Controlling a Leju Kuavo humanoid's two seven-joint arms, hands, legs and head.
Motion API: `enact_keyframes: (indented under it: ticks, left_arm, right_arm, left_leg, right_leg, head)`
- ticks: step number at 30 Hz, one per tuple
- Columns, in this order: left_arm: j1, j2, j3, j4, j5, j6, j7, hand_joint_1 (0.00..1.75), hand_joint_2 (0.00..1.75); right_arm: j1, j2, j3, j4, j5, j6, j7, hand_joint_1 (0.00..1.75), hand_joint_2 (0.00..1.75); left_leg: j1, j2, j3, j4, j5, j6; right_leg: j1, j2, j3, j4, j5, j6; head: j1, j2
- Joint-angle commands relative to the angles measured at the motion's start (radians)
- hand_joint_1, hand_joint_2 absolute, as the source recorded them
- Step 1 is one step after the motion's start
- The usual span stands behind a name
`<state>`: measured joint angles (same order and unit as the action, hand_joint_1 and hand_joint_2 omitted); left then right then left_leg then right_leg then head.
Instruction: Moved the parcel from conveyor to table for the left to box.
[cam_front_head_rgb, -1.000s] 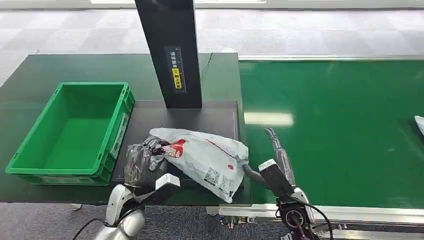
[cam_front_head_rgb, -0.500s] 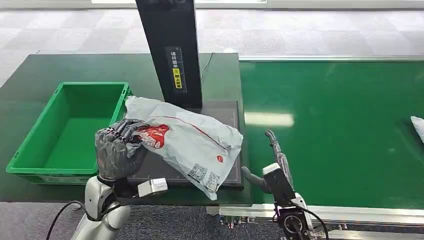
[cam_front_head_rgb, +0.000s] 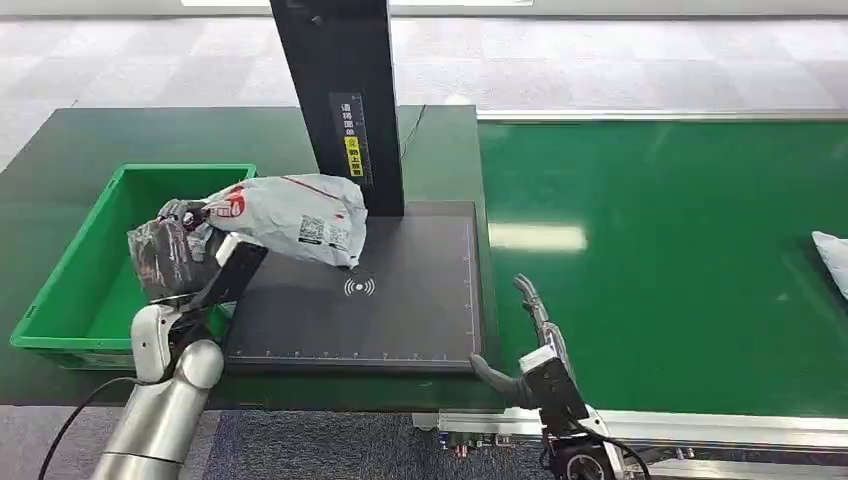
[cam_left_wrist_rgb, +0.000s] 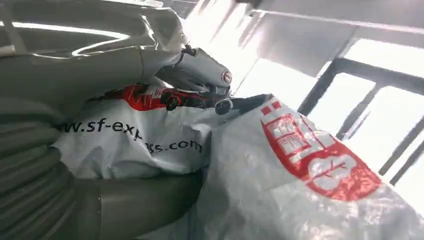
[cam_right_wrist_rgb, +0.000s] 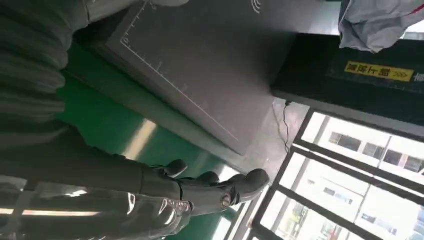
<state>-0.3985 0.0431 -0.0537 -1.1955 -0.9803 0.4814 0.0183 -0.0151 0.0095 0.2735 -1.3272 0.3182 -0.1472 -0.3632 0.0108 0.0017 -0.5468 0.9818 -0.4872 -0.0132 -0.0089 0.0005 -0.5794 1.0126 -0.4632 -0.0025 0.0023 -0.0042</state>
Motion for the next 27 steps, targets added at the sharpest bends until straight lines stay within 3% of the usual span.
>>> enact_keyframes:
  ticks: [1,10,15,19,20,21,27]
  left_arm:
    - [-0.094,0.047,0.166,0.197,0.105,0.021,-0.028,1.75,1.75]
    - [-0.09,0.039,0.284,0.173,0.174,0.05,-0.062,1.75,1.75]
    - [-0.076,0.008,0.244,0.16,0.098,-0.105,-0.034,1.75,1.75]
    - [-0.066,-0.011,0.208,0.159,0.079,-0.14,-0.031,1.75,1.75]
    - [-0.064,-0.015,0.205,0.157,0.078,-0.138,-0.032,0.19,1.75]
    - [-0.055,-0.018,0.183,0.154,0.074,-0.159,-0.029,0.0,1.75]
    - [0.026,-0.042,0.15,0.066,0.151,-0.137,-0.098,0.0,1.75]
  right_arm:
    - [-0.014,0.0,0.039,-0.009,0.032,0.01,0.014,0.0,1.75]
    - [0.015,0.027,0.0,-0.056,0.072,-0.009,0.039,0.0,1.75]
    - [0.017,0.039,-0.032,-0.05,0.088,0.003,0.043,0.0,1.75]
    - [0.009,0.042,-0.038,-0.04,0.095,0.014,0.045,0.0,1.75]
    - [0.009,0.043,-0.038,-0.04,0.095,0.014,0.045,0.0,1.75]
    - [0.005,0.045,-0.041,-0.035,0.099,0.017,0.048,0.0,1.75]
    - [0.017,0.057,-0.065,-0.057,0.09,0.013,0.049,0.0,1.75]
  left_leg:
    - [0.0,0.001,0.0,0.0,0.0,0.0]
    - [0.0,0.0,0.0,0.0,0.0,0.0]
    - [0.0,-0.001,-0.001,0.0,0.0,0.001]
    - [0.0,-0.003,-0.001,-0.001,0.001,0.001]
    - [0.0,-0.002,-0.001,0.0,0.001,0.001]
    - [0.0,-0.002,-0.001,-0.001,0.001,0.001]
    - [0.0,-0.002,0.0,-0.002,0.001,0.001]
  right_leg:
    - [0.0,0.001,0.0,0.0,0.0,0.0]
    - [0.0,0.0,-0.001,0.0,0.0,0.0]
    - [0.0,-0.001,0.0,-0.001,0.0,0.0]
    - [0.0,-0.003,0.001,-0.002,0.001,0.0]
    - [0.0,-0.002,0.0,-0.001,0.0,0.0]
    - [0.0,-0.002,0.001,-0.002,0.001,0.001]
    - [0.0,-0.002,0.001,-0.002,0.0,0.0]
  head:
    - [0.0,0.0]
    - [0.0,0.0]
    - [0.0,0.0]
    - [0.0,0.0]
    - [0.0,0.0]
    - [0.0,0.0]
    - [0.0,0.0]
